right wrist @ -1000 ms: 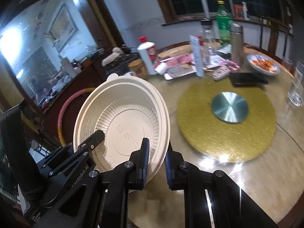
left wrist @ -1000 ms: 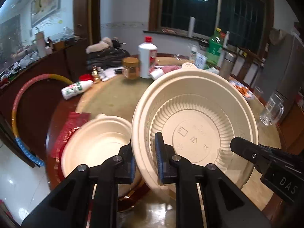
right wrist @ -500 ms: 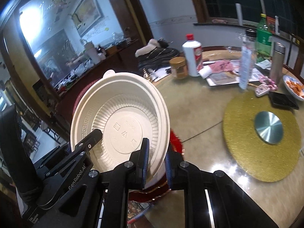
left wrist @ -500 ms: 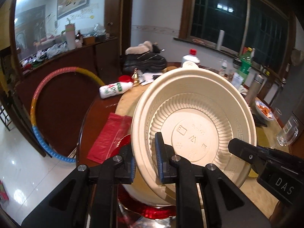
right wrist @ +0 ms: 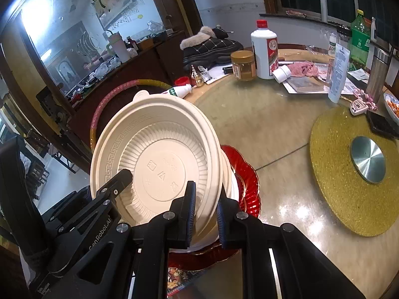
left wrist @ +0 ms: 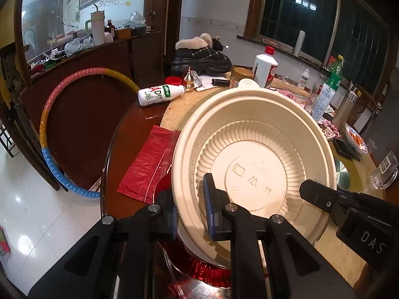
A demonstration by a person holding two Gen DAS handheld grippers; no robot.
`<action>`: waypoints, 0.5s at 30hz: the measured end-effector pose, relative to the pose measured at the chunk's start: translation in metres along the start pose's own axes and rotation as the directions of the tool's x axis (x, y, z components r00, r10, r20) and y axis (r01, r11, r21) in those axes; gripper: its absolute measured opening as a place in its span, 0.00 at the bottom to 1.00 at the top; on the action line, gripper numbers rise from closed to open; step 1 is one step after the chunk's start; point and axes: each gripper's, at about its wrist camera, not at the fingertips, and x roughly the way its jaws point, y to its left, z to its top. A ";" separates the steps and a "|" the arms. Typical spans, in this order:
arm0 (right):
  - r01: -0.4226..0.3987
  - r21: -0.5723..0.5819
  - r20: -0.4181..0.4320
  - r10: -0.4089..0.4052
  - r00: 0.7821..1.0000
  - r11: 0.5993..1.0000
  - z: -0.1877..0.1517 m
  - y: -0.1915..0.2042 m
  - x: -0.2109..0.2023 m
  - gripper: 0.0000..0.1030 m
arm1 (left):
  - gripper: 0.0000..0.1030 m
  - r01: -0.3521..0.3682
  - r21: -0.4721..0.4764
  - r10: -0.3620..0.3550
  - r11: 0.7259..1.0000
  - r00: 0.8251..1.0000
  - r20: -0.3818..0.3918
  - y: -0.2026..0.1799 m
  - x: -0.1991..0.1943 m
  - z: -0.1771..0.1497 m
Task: Organize plates and bowls
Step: 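Hold the beige bowl beside the red plate stack with both grippers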
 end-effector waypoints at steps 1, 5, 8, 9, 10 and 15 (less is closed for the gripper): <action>0.002 0.000 -0.003 -0.002 1.000 1.000 0.000 0.000 0.001 0.14 | 0.15 0.000 0.000 0.000 1.000 1.000 -0.002 0.001 0.001 -0.001; 0.009 0.001 -0.013 -0.009 1.000 1.000 -0.002 -0.002 0.004 0.14 | 0.15 0.000 0.001 0.000 1.000 1.000 -0.010 0.002 0.004 -0.002; 0.011 0.003 -0.019 -0.011 1.000 1.000 -0.002 -0.002 0.007 0.14 | 0.15 -0.002 0.002 0.002 1.000 1.000 -0.017 0.001 0.006 -0.002; 0.012 0.003 -0.022 -0.012 1.000 1.000 -0.002 -0.002 0.008 0.14 | 0.15 -0.003 0.003 0.003 1.000 1.000 -0.018 0.002 0.007 -0.002; 0.013 0.002 -0.023 -0.013 1.000 1.000 -0.003 -0.002 0.008 0.14 | 0.15 -0.004 0.003 0.005 1.000 1.000 -0.021 0.002 0.008 -0.003; 0.017 0.002 -0.039 -0.017 0.999 1.000 -0.004 -0.003 0.013 0.15 | 0.15 -0.011 0.009 0.011 1.000 0.999 -0.033 0.001 0.012 -0.003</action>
